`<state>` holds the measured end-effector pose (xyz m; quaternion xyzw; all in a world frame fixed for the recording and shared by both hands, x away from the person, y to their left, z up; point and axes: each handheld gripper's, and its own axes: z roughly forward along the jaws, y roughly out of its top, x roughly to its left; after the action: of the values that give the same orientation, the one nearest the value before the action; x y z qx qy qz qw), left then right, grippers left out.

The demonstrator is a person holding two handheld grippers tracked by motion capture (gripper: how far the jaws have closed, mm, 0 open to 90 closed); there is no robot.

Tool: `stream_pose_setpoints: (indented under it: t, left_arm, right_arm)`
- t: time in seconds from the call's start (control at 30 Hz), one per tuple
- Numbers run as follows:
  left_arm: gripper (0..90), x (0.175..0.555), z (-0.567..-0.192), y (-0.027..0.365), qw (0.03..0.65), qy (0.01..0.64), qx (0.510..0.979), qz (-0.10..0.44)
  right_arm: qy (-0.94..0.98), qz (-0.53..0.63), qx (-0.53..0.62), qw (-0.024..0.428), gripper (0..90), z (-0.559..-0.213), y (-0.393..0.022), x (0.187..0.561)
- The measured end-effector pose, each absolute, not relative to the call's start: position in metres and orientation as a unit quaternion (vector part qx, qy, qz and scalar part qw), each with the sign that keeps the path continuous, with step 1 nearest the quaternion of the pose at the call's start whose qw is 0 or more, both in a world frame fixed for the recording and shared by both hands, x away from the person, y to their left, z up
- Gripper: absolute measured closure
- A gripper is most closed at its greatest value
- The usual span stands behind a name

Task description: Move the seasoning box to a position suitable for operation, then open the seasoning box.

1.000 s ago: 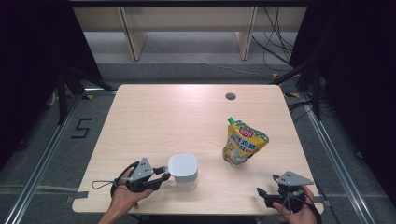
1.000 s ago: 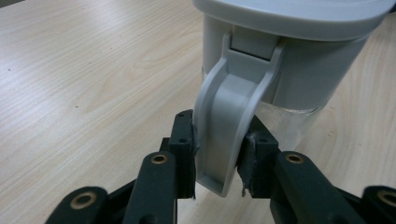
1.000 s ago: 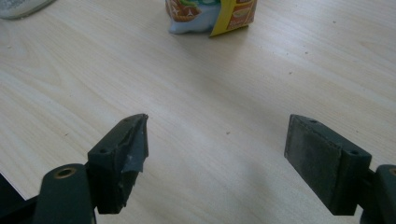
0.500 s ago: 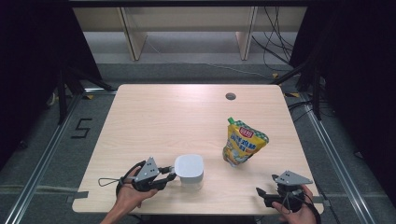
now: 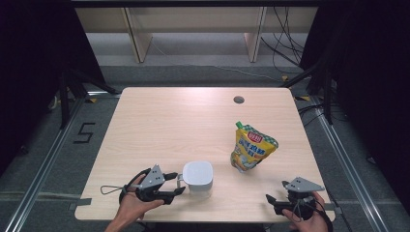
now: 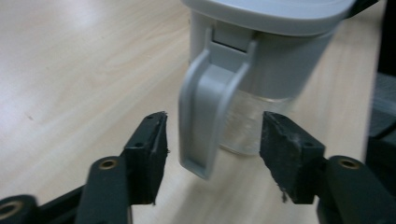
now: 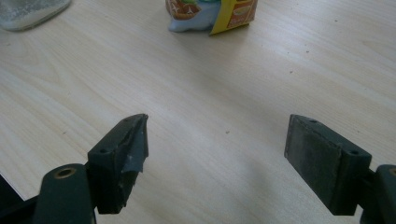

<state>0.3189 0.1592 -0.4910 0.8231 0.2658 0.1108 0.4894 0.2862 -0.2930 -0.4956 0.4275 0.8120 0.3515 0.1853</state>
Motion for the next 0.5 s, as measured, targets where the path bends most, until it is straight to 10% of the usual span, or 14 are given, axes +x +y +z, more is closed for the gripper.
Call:
stream_pose_setpoints:
  t: [0.5]
  left_arm:
    - [39.8,0.307,-0.465,0.180,0.521,0.316,0.788,0.094]
  right_arm:
    - [0.814,0.348,0.430,0.177,21.4,-0.497,-0.291,0.287]
